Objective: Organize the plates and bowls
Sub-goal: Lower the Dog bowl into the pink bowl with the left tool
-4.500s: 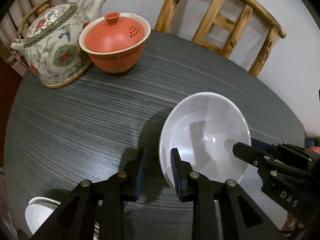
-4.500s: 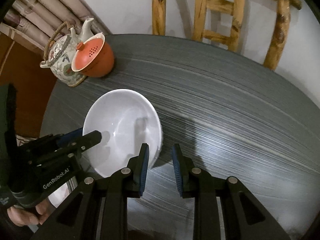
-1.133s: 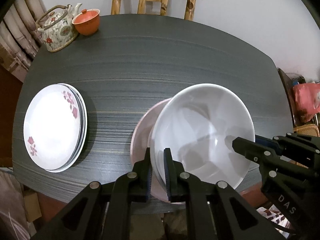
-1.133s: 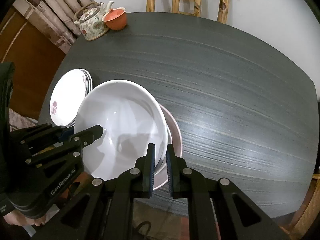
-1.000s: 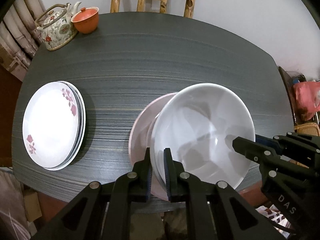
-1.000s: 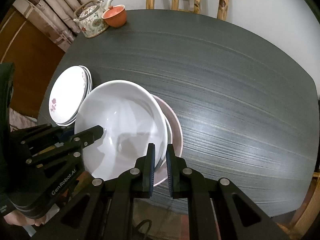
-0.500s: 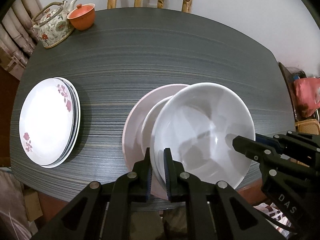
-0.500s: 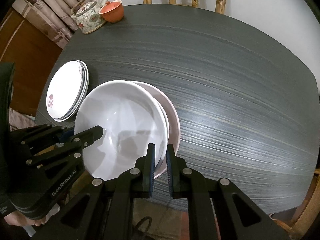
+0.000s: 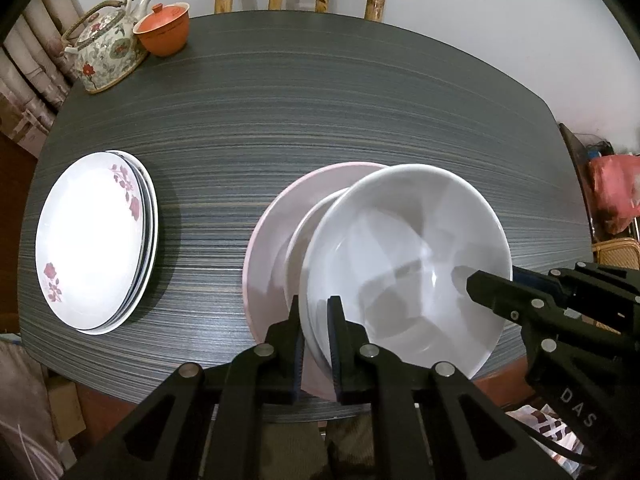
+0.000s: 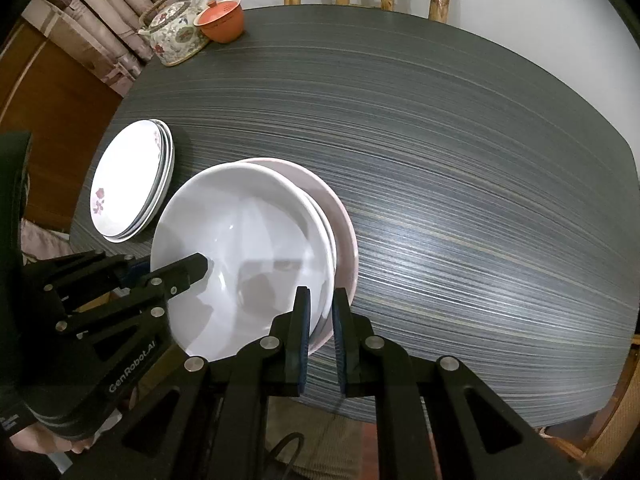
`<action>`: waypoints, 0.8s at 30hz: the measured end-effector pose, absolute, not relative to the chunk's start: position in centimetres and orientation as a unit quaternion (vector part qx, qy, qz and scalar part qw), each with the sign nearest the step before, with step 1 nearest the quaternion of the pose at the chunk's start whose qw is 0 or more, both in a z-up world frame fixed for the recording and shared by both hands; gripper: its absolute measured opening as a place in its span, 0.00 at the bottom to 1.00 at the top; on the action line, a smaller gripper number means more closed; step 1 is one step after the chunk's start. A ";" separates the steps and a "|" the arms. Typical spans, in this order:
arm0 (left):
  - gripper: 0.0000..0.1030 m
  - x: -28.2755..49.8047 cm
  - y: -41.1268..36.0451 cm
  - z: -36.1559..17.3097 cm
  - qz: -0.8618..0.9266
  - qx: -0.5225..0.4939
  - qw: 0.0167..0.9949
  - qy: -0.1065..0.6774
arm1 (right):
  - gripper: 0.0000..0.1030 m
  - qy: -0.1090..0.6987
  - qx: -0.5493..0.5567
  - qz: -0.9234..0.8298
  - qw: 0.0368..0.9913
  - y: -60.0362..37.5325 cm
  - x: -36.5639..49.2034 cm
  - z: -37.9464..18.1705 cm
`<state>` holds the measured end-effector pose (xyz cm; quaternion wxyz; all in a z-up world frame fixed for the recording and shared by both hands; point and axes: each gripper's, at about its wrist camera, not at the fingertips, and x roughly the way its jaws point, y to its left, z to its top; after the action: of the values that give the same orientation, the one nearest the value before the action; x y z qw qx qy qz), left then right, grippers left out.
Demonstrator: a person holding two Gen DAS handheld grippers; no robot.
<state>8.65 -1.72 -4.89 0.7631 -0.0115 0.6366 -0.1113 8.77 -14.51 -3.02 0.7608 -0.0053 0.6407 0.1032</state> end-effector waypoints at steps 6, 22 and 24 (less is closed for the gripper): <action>0.10 8.7 -1.8 -5.0 -0.109 -0.010 0.762 0.638 | 0.11 0.643 -0.004 0.105 0.759 -14.4 8.9 -3.1; 0.10 8.9 -1.6 -5.2 -0.106 -0.014 0.761 0.640 | 0.11 0.646 0.006 0.111 0.756 -15.0 8.9 -3.7; 0.10 9.1 -1.5 -5.2 -0.105 -0.016 0.761 0.640 | 0.12 0.647 0.005 0.111 0.754 -15.0 8.9 -3.8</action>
<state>9.06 -1.49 -5.21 0.7608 -0.0161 0.6402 -0.1054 8.92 -15.04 -3.84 0.7542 0.0052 0.6471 0.1114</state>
